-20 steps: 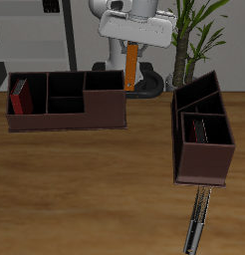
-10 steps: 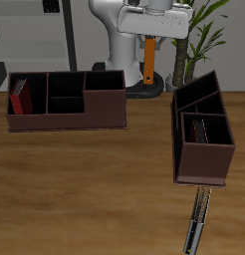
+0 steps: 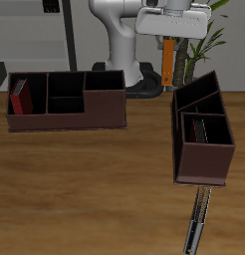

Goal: Place the left red book into the back desk caddy's left compartment and place the right red book into the left desk caddy's right compartment and place the orange book into the left desk caddy's back compartment

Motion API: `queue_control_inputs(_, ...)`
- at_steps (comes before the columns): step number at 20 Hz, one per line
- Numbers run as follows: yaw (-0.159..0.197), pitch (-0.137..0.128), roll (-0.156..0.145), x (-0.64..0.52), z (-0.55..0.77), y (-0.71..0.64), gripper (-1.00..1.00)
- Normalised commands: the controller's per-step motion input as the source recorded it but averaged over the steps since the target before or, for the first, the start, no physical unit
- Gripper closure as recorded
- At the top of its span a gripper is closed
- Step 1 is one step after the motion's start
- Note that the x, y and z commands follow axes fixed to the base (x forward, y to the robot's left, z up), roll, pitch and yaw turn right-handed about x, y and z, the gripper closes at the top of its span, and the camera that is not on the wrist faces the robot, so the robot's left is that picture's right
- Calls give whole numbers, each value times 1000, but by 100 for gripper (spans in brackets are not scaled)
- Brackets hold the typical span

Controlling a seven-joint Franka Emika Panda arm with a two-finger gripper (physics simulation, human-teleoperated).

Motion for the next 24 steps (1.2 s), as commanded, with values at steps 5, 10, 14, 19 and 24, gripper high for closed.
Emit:
queue_control_inputs(5,-67,29,-21,193,70,388,100)
queue_control_inputs(10,-7,24,52,-144,-56,420,100)
queue_control_inputs(14,-2,11,61,-101,-75,443,100)
queue_control_inputs(19,22,-32,26,49,-17,229,100)
queue_control_inputs(24,-32,37,-16,243,-129,201,100)
